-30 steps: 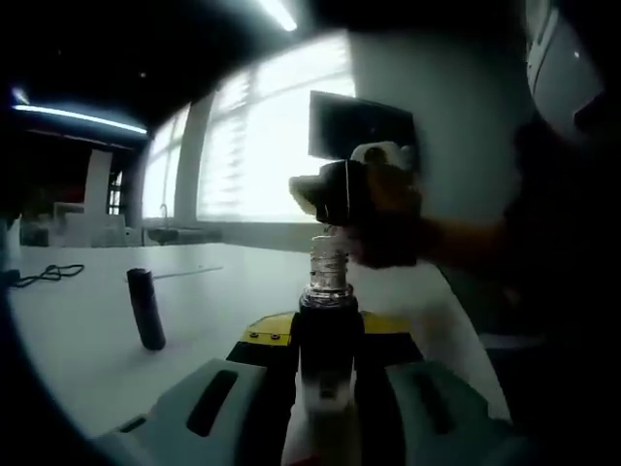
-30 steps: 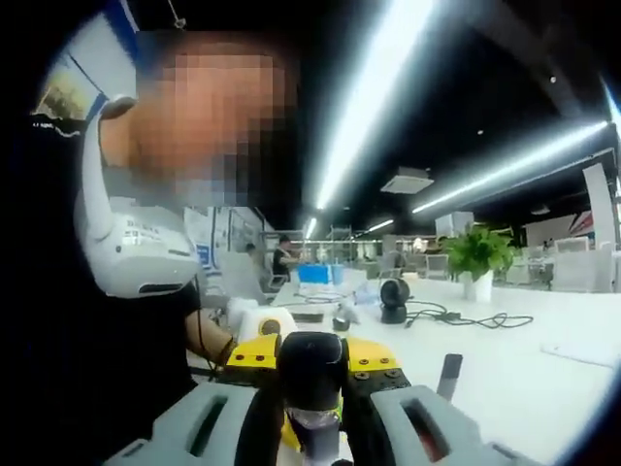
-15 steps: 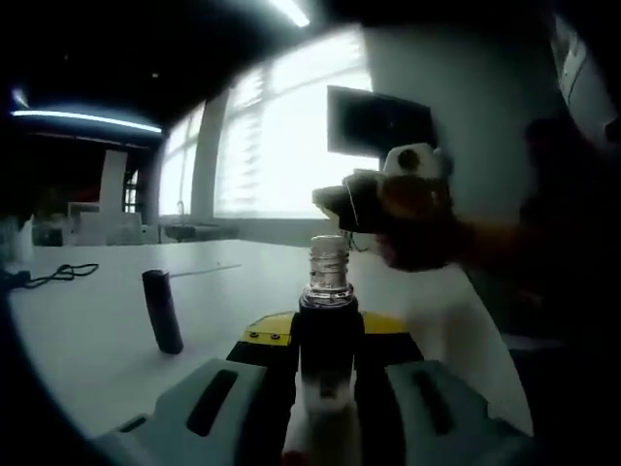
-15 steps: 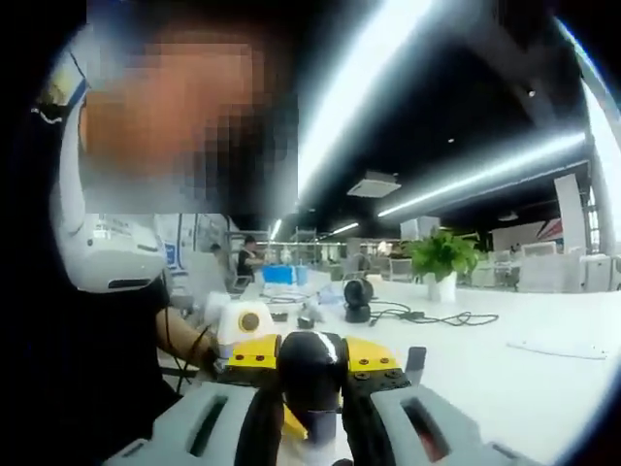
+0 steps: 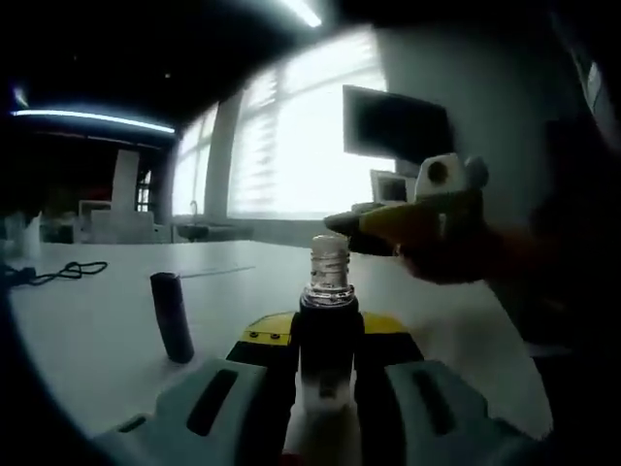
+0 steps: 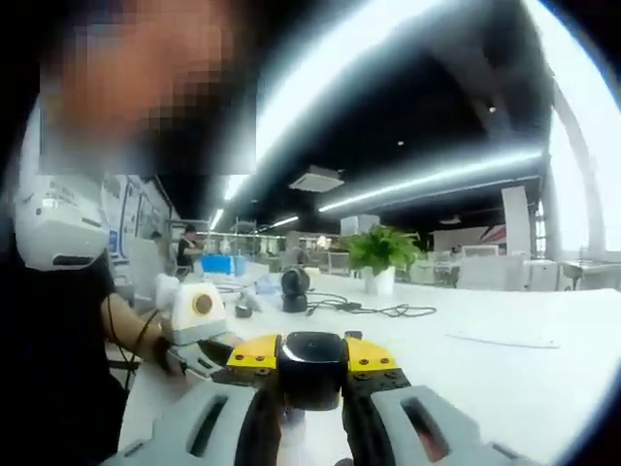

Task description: Pick up cosmetic bottle twist off cap place on table pick up cap screw tight cap place on table

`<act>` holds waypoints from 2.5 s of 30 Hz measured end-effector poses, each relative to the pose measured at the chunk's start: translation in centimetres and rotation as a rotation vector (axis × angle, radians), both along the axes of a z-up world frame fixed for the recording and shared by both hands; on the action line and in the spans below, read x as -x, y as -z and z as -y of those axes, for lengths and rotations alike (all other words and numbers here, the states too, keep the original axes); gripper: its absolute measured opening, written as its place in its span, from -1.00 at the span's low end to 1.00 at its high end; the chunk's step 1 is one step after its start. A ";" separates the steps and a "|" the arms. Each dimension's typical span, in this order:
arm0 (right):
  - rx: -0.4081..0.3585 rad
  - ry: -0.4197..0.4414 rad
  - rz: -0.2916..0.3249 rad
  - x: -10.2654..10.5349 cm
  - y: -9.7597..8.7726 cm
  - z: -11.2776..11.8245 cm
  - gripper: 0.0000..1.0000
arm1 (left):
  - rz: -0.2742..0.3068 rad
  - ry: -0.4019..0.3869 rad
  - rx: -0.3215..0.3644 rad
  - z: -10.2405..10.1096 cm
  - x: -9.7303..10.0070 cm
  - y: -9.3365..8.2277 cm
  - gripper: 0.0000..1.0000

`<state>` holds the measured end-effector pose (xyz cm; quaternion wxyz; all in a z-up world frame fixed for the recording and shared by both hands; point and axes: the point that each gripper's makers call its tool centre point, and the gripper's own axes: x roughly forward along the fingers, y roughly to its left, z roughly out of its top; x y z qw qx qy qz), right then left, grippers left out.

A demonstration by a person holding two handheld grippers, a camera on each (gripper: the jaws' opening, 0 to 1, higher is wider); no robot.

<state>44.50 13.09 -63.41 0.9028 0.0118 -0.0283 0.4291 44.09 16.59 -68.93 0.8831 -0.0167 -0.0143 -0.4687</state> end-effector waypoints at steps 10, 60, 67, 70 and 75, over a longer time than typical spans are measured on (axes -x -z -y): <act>-0.011 0.149 0.015 -1.3 0.7 1.3 -0.66 | 0.006 -0.017 0.004 0.6 -1.0 0.1 -0.76; 0.142 0.632 -0.112 -6.0 8.2 7.5 -0.66 | 0.048 -0.127 -0.008 3.8 -8.0 -0.2 -0.75; 0.156 0.626 -0.123 -6.1 8.5 7.5 -0.66 | 0.055 -0.122 -0.045 3.7 -7.6 0.1 -0.67; 0.166 0.620 -0.130 -6.2 8.8 7.3 -0.66 | 0.049 -0.119 -0.044 3.7 -7.5 0.1 -0.64; 0.196 0.615 -0.146 -6.3 9.3 7.2 -0.66 | 0.038 -0.121 -0.069 3.3 -7.4 0.7 -0.63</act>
